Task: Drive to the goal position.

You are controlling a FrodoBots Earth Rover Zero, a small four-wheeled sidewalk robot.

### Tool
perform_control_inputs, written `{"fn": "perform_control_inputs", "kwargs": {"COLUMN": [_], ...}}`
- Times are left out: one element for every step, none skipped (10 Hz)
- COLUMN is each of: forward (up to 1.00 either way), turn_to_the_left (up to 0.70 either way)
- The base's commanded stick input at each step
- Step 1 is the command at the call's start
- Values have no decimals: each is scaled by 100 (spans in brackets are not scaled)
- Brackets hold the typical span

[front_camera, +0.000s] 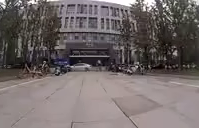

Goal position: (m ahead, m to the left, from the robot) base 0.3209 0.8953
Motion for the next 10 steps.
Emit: {"fn": "perform_control_inputs", "kwargs": {"forward": [70,70,70,70,70,70,70,70,70,70], "turn_to_the_left": [-35,-35,-35,-35,-35,-35,-35,-35,-35,-35]}}
